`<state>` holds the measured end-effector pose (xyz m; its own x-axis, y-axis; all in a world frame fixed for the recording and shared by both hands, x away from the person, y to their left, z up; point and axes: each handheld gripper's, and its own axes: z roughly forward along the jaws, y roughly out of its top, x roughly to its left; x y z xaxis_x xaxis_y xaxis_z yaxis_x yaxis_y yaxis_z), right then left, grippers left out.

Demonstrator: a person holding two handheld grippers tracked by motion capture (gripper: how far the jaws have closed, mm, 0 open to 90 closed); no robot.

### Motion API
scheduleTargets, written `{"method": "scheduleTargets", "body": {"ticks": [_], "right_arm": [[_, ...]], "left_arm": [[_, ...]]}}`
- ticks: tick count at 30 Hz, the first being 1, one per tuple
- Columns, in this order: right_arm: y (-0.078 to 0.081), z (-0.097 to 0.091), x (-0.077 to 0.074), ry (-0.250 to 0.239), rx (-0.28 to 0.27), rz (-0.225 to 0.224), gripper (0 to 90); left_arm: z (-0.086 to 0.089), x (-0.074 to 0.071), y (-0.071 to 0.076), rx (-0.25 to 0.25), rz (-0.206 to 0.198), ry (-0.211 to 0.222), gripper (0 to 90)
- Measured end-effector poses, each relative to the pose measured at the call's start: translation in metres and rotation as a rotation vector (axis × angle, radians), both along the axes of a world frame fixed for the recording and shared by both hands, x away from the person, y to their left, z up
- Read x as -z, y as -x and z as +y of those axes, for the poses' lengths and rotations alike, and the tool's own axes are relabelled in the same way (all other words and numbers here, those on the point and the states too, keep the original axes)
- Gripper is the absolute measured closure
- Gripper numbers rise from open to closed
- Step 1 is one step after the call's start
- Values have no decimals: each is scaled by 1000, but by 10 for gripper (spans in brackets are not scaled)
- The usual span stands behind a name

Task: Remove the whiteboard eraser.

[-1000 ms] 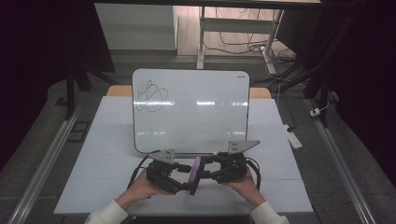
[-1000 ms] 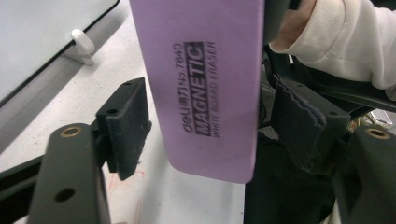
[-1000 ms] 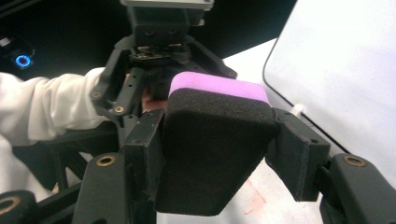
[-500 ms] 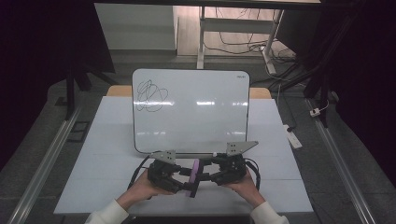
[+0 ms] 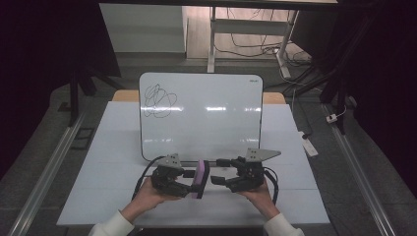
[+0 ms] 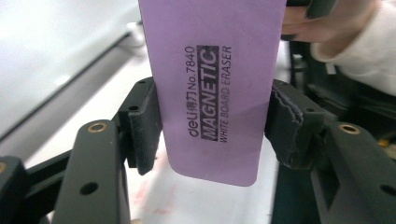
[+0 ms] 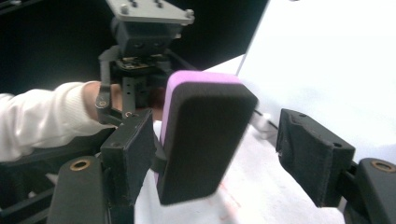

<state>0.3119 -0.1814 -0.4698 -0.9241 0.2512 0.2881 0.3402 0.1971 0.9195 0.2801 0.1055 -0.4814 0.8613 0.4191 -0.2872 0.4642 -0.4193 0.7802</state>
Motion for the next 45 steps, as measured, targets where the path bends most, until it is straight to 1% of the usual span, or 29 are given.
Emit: {"method": "scheduleTargets", "body": {"ticks": [1, 2, 3, 4, 5, 6, 7, 10, 11, 12, 14, 15, 16, 17, 18, 19, 20, 24, 29, 32, 36, 38, 41, 45], "right_arm": [[0, -2, 0, 9, 19, -9, 277], [0, -2, 0, 9, 19, -9, 277], [1, -4, 1, 23, 39, -22, 278], [3, -9, 2, 48, 84, -49, 283], [3, -9, 2, 48, 84, -49, 283], [6, -15, 4, 68, 123, -67, 283], [6, -15, 4, 68, 123, -67, 283], [9, -26, 5, 86, 170, -79, 286], [11, -34, 6, 95, 197, -85, 289], [11, -34, 6, 95, 197, -85, 289], [14, -41, 7, 110, 225, -95, 290], [15, -45, 7, 124, 243, -101, 291], [18, -52, 8, 157, 277, -120, 293], [18, -52, 8, 157, 277, -120, 293], [19, -58, 9, 172, 301, -128, 294], [19, -58, 9, 172, 301, -128, 294], [19, -60, 9, 181, 316, -129, 294], [20, -71, 15, 197, 367, -120, 295], [22, -77, 20, 217, 389, -119, 295], [23, -81, 22, 219, 401, -114, 295], [22, -82, 22, 224, 417, -129, 295], [21, -82, 23, 219, 417, -123, 295], [19, -83, 27, 237, 420, -120, 295], [19, -82, 29, 246, 429, -129, 291]], "left_arm": [[0, -1, 1, -19, -14, -15, 400], [1, -2, 1, -33, -21, -23, 400], [2, -3, 2, -47, -26, -23, 400], [3, -4, 2, -63, -33, -30, 400], [3, -6, 3, -78, -46, -42, 400], [4, -7, 3, -88, -58, -50, 400], [5, -8, 4, -96, -64, -52, 400], [7, -11, 5, -114, -75, -53, 400], [8, -12, 5, -120, -81, -57, 400], [9, -13, 6, -123, -85, -59, 400], [11, -15, 6, -129, -95, -62, 400], [12, -16, 7, -133, -103, -66, 400], [13, -18, 7, -137, -111, -68, 400], [15, -19, 7, -141, -116, -68, 400], [17, -20, 7, -145, -118, -66, 400], [19, -22, 6, -150, -123, -66, 400], [21, -23, 6, -158, -126, -63, 400], [31, -28, 4, -191, -138, -56, 400], [41, -34, 1, -236, -159, -56, 400], [47, -37, -1, -265, -159, -41, 400], [54, -39, -1, -304, -163, -36, 399], [57, -40, -1, -326, -165, -31, 400], [60, -43, 0, -351, -178, -39, 399], [65, -49, 0, -385, -189, -40, 399]]}}
